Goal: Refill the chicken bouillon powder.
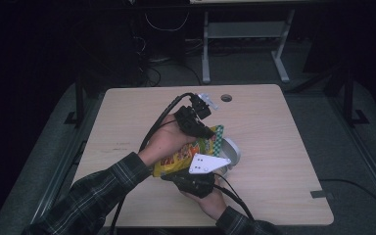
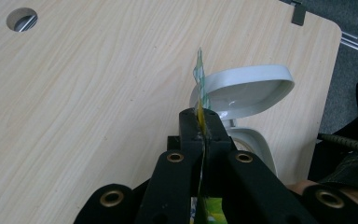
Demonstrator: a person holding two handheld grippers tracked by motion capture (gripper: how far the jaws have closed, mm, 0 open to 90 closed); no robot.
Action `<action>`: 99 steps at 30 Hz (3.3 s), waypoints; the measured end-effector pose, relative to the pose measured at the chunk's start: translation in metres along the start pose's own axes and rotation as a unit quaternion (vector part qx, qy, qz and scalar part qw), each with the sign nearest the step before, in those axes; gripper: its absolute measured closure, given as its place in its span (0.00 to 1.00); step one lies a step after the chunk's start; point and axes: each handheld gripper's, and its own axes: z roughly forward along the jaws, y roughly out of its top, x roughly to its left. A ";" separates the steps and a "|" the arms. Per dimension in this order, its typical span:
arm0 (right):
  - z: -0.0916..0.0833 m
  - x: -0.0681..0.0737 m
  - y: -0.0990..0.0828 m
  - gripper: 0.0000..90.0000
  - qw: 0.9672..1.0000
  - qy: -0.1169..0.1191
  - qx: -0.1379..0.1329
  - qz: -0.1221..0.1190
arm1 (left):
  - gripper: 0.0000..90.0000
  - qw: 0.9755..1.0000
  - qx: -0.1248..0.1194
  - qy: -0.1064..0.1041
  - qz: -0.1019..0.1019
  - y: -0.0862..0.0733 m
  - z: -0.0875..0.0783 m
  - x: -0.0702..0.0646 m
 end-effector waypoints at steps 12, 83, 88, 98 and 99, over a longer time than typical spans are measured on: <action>-0.001 0.000 0.001 1.00 1.000 -0.001 -0.001 -0.001 | 1.00 1.000 0.001 0.001 0.001 0.002 0.000 0.000; -0.002 -0.004 0.004 1.00 1.000 0.006 -0.017 0.012 | 1.00 1.000 0.003 0.013 -0.001 0.009 0.000 -0.001; -0.003 -0.003 0.005 1.00 1.000 0.006 -0.017 0.014 | 1.00 1.000 0.006 0.012 -0.001 0.009 -0.001 -0.002; -0.003 -0.003 0.005 1.00 1.000 0.006 -0.018 0.012 | 1.00 1.000 0.005 0.013 0.001 0.009 -0.001 -0.003; -0.003 -0.003 0.005 1.00 1.000 0.006 -0.018 0.012 | 1.00 1.000 0.005 0.013 0.001 0.009 -0.001 -0.003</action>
